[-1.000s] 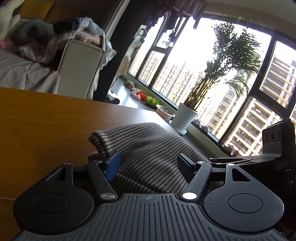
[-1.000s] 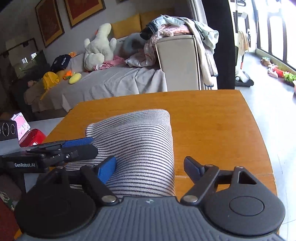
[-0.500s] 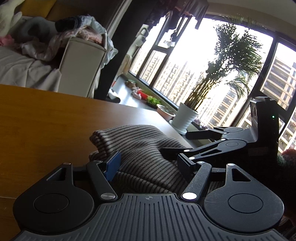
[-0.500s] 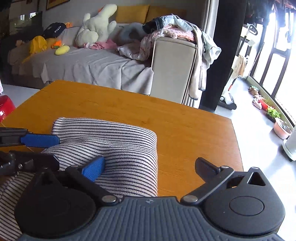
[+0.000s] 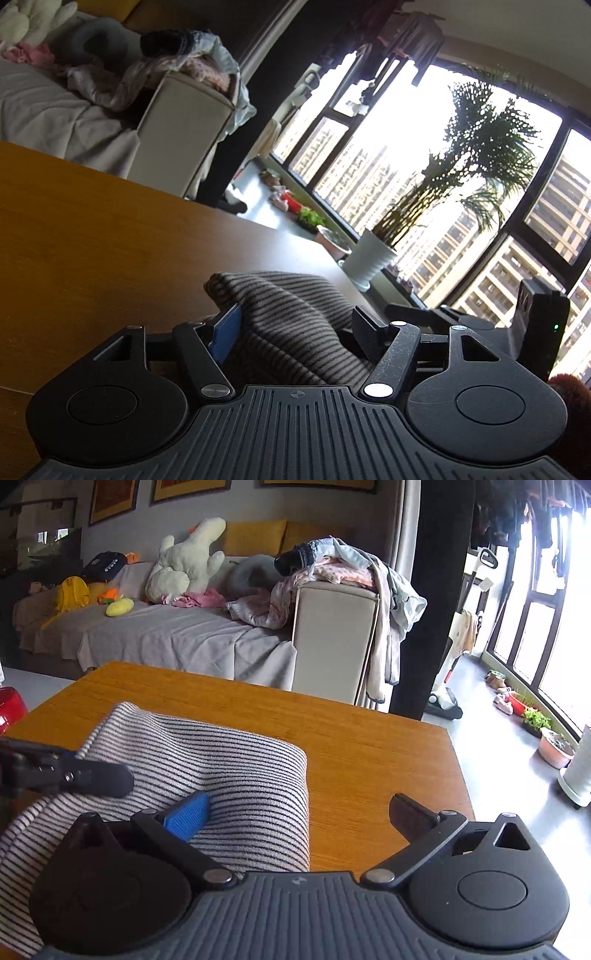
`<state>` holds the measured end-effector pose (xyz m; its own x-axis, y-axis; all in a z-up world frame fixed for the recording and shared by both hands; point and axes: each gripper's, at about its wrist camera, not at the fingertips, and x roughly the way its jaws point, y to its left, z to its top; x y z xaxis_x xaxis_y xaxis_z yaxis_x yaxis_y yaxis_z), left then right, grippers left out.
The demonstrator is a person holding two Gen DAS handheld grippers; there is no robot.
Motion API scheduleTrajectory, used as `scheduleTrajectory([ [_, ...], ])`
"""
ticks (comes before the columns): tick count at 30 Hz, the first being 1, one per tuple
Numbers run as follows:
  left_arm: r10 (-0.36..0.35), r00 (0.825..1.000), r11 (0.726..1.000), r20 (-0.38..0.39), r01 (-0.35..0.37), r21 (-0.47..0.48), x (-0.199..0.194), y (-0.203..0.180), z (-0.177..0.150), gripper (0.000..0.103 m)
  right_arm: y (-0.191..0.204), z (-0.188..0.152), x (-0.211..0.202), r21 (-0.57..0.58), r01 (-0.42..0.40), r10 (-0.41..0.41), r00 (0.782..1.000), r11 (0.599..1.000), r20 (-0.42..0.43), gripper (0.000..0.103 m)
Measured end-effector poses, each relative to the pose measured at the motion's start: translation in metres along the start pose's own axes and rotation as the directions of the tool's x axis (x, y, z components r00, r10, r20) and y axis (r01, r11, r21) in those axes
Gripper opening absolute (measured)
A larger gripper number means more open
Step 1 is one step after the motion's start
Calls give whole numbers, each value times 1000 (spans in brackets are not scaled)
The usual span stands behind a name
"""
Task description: Fold clothes
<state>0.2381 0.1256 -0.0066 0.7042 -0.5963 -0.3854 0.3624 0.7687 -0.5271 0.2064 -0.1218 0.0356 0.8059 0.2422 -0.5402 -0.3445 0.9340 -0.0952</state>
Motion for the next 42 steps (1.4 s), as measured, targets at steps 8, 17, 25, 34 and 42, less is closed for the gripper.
scheduleTrajectory([
  [8,9,1000,1000,-8,-9,-29,-4,6,-2,72,22,-16,-29,-38,-78,79,996,996,32,84],
  [17,40,999,999,-6,-40,7,-4,-2,-7,77,53,-43,-47,-105,-169,173,984,980,30,85],
  [25,18,987,999,157,-10,-47,-32,-3,2,66,51,-54,-53,-125,-173,181,982,977,52,86],
  [34,-70,989,997,134,66,31,-23,-36,-7,65,55,-46,-52,-138,-171,174,985,976,10,89],
  [42,-24,973,997,231,39,-60,-40,-16,2,64,56,-45,-51,-131,-152,154,988,980,6,103],
])
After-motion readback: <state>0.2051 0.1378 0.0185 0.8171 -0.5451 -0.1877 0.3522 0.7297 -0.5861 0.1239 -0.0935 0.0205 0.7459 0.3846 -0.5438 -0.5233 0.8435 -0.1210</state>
